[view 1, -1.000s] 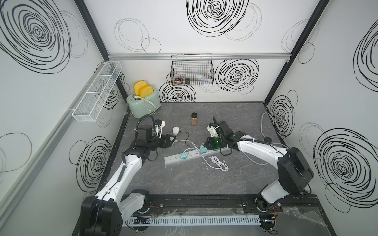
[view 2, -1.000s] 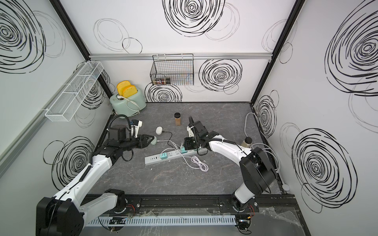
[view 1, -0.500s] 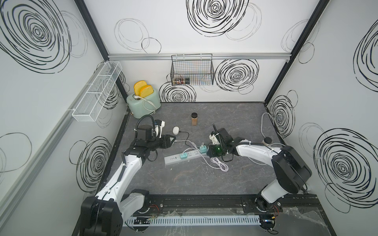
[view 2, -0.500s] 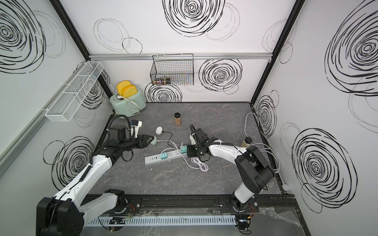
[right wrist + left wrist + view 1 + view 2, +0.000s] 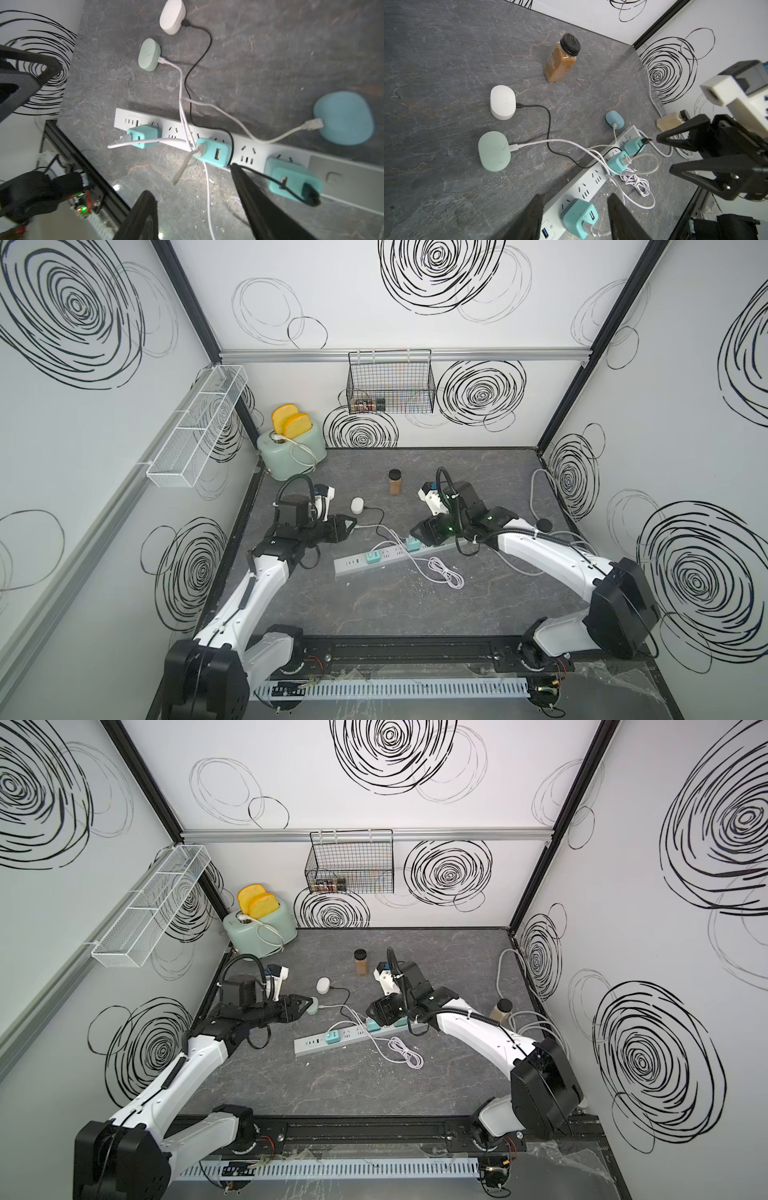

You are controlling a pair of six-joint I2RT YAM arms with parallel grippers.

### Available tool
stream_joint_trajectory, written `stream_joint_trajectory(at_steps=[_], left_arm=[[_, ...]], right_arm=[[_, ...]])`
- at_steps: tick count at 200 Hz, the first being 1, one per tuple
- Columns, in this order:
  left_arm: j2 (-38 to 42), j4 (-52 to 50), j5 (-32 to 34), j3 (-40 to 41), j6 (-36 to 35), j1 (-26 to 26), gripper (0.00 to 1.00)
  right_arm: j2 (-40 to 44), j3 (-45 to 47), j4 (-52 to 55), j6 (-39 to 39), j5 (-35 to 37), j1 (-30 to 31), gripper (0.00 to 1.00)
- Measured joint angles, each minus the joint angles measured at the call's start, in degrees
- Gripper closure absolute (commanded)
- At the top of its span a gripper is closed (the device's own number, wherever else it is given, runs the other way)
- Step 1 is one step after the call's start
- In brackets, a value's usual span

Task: Charge the bluetooth headset
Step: Insert the plug into the socket.

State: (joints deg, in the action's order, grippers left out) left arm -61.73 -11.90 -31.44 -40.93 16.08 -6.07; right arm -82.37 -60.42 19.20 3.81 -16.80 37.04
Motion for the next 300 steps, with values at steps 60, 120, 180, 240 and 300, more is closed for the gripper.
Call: stream_joint_trajectory(at_steps=[60, 120, 180, 240, 300], left_arm=[[0.3, -0.1, 0.8, 0.0, -0.2, -2.0, 0.46], [0.4, -0.1, 0.4, 0.0, -0.3, -2.6, 0.46], [0.8, -0.1, 0.4, 0.0, -0.3, -2.6, 0.46], [0.9, -0.1, 0.3, 0.0, -0.4, -2.6, 0.46], [0.9, -0.5, -0.2, 0.0, -0.8, -3.7, 0.46]], right_arm=[[2.6, 6.3, -2.1, -34.0, -2.0, -5.5, 0.44], [3.1, 8.5, -1.9, -55.5, -11.3, -8.7, 0.4], [-8.6, -1.5, 2.6, -63.2, -14.2, -8.0, 0.48], [-18.4, -10.2, 10.1, -66.9, -13.7, -5.4, 0.49], [-24.0, -14.1, 15.1, -68.4, -11.3, -3.9, 0.52]])
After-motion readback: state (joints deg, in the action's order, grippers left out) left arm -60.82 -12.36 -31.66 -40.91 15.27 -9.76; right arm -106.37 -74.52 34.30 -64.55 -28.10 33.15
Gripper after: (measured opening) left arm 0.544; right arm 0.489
